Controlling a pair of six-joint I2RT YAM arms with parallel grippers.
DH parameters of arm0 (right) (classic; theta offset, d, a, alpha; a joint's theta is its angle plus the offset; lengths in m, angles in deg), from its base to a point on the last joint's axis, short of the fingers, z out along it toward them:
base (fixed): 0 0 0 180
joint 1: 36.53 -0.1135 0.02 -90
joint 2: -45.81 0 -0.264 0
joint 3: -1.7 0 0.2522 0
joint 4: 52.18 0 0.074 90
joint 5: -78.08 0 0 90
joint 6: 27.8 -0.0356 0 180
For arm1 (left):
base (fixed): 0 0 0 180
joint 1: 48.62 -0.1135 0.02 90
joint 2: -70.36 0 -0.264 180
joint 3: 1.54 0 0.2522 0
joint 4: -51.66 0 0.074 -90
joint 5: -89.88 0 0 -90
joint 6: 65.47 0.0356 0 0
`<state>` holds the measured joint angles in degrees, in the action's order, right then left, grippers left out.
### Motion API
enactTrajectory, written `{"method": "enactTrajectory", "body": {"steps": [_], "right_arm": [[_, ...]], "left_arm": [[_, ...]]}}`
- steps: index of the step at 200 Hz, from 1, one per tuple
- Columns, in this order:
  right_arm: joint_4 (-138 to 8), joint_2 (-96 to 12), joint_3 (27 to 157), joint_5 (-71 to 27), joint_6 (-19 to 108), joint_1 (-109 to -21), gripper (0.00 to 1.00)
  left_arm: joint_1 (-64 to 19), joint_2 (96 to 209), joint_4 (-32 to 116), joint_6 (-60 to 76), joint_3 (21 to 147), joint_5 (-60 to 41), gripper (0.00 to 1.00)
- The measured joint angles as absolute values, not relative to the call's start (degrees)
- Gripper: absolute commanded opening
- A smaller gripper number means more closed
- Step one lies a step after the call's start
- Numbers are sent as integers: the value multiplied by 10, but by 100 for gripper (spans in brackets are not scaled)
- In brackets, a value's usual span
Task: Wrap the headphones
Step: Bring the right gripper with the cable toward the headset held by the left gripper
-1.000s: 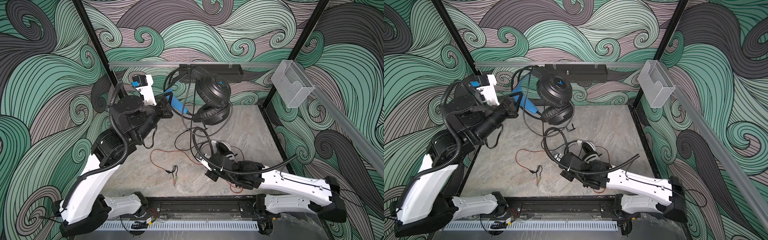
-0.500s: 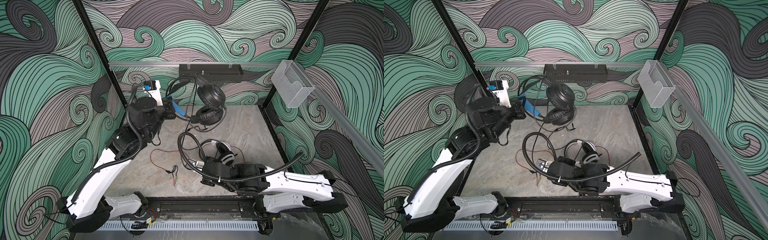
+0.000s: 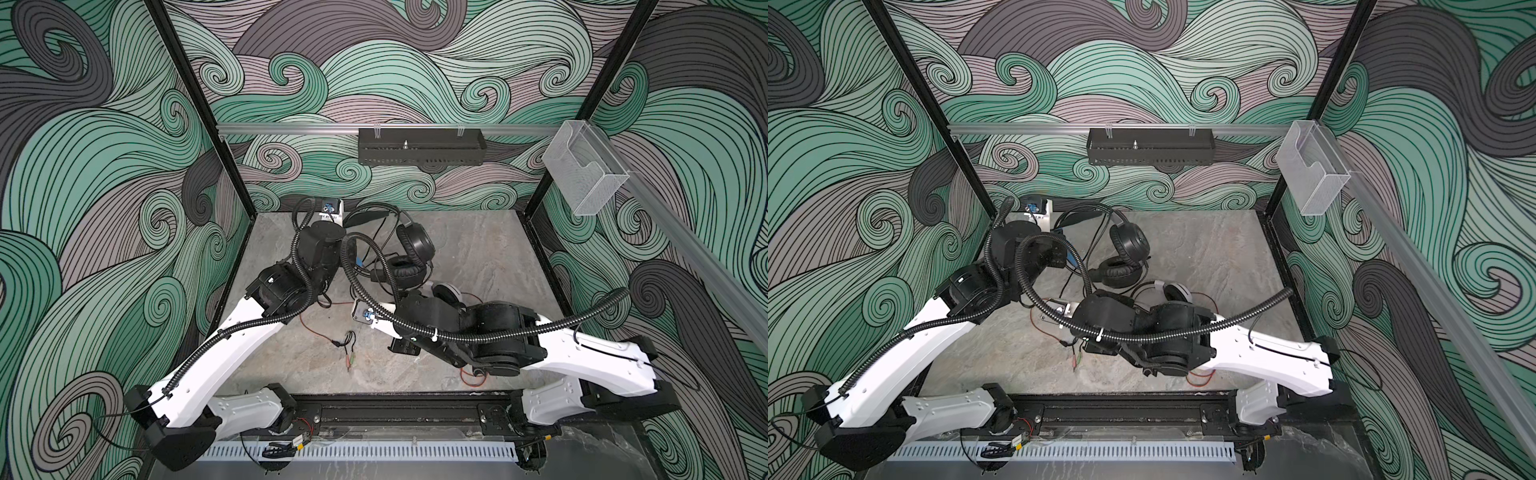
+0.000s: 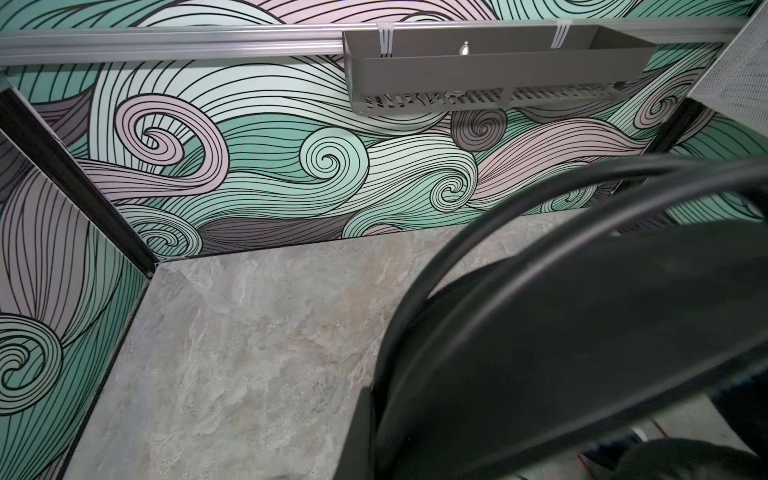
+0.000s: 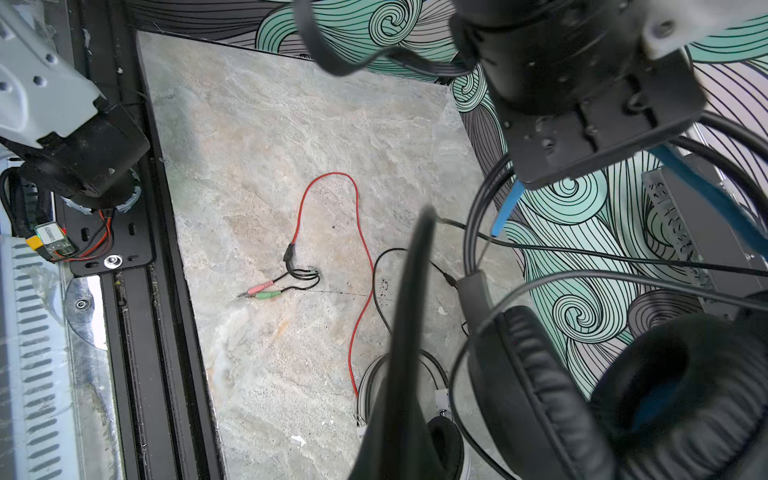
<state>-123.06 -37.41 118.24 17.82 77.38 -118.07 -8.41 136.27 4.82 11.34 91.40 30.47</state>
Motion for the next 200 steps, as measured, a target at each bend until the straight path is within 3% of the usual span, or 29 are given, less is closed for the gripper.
{"method": "enactTrajectory", "body": {"steps": [200], "right_arm": [[-1356, -342, 1272, 274, 888, -1074, 0]], "left_arm": [[-85, 1274, 11, 155, 839, 342, 0]]}}
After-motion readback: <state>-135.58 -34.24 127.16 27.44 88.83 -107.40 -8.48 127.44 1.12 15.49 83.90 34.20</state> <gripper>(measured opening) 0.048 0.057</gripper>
